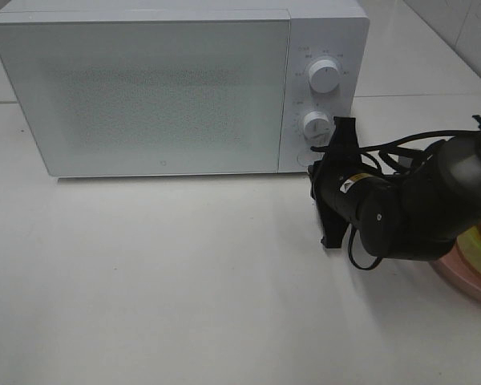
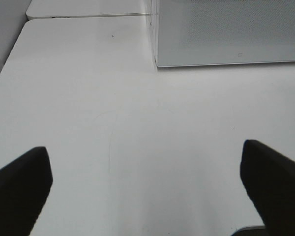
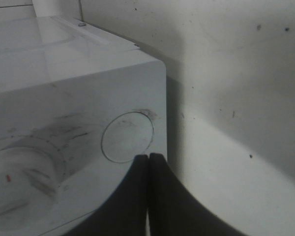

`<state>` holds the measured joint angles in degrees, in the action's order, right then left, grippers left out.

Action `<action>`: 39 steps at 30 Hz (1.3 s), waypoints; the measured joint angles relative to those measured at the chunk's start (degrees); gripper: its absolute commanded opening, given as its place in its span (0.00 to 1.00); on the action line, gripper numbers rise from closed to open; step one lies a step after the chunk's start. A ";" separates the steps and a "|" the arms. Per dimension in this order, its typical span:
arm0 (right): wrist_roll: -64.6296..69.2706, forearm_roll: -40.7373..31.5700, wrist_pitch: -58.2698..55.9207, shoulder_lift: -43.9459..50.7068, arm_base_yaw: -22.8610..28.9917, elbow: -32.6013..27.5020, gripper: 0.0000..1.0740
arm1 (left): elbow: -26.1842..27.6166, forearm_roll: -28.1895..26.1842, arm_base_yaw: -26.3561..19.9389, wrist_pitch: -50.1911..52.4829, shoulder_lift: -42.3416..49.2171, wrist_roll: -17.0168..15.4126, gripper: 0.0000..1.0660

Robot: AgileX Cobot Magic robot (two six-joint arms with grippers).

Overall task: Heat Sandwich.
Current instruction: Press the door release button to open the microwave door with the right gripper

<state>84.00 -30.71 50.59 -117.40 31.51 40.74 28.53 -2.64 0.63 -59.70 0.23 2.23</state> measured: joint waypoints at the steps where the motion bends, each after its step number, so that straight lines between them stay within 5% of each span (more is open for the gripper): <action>1: 0.00 0.00 0.00 0.00 0.00 0.00 0.00 | 0.00 0.00 0.00 0.00 0.00 0.00 0.93; 39: -0.86 0.63 -2.18 -5.39 -3.27 8.02 0.00 | 0.00 0.00 0.00 0.00 0.00 0.00 0.93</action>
<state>83.14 -30.08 48.41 -122.78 28.25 48.76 28.53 -2.64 0.63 -59.70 0.23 2.23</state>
